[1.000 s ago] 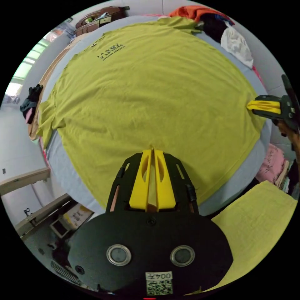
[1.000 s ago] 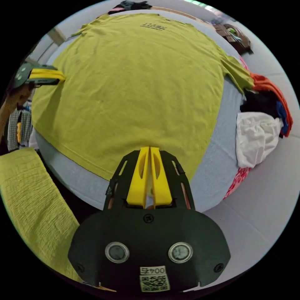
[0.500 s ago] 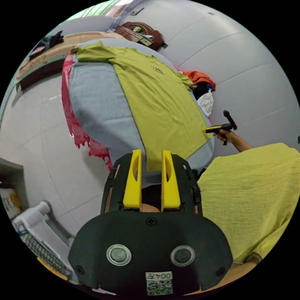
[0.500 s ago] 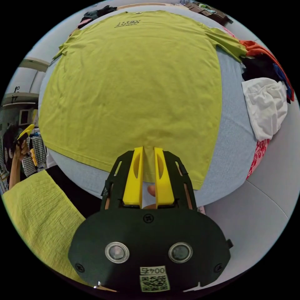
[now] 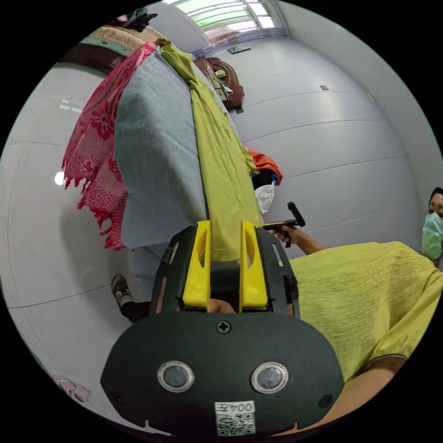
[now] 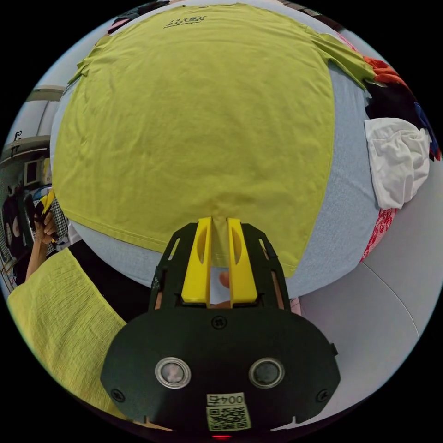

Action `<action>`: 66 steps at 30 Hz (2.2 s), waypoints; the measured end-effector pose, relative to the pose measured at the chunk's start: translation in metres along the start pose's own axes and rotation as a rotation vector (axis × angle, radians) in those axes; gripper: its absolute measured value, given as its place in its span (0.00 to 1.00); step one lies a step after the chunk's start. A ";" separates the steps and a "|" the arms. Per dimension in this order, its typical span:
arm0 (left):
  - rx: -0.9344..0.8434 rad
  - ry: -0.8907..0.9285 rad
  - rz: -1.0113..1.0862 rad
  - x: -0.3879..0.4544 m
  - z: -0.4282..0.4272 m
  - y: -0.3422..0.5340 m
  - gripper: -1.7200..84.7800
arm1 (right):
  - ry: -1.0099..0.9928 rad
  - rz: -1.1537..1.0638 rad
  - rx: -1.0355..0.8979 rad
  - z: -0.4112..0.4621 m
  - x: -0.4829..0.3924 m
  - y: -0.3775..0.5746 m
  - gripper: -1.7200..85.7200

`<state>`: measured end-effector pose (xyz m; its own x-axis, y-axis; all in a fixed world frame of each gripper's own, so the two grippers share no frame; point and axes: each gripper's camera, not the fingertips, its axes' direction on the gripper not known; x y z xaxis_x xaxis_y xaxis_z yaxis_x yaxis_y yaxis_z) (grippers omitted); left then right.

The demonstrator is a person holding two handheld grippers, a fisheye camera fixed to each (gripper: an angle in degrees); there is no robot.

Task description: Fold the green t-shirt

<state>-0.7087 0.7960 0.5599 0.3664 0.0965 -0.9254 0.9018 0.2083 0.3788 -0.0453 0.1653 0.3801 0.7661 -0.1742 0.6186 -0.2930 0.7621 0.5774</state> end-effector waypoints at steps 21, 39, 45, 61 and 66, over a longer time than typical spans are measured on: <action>-0.040 0.109 -0.112 -0.050 -0.043 0.035 0.12 | -0.057 0.026 0.047 -0.054 0.019 0.017 0.09; -0.065 0.140 -0.121 -0.018 -0.037 0.036 0.04 | -0.106 0.049 0.145 -0.106 0.077 0.064 0.09; -0.026 0.071 -0.174 0.011 -0.030 0.041 0.04 | -0.417 -0.038 0.299 -0.130 0.156 0.131 0.16; 0.021 -0.183 -0.277 0.105 0.013 0.038 0.04 | -0.911 0.326 0.577 -0.080 0.394 0.246 0.16; 0.015 -0.208 -0.266 0.124 0.026 0.037 0.04 | -0.945 0.221 0.546 -0.077 0.393 0.253 0.14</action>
<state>-0.6238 0.7906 0.4588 0.1554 -0.1600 -0.9748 0.9748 0.1850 0.1250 0.2255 0.3377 0.7287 -0.0100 -0.6506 0.7594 -0.7597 0.4987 0.4172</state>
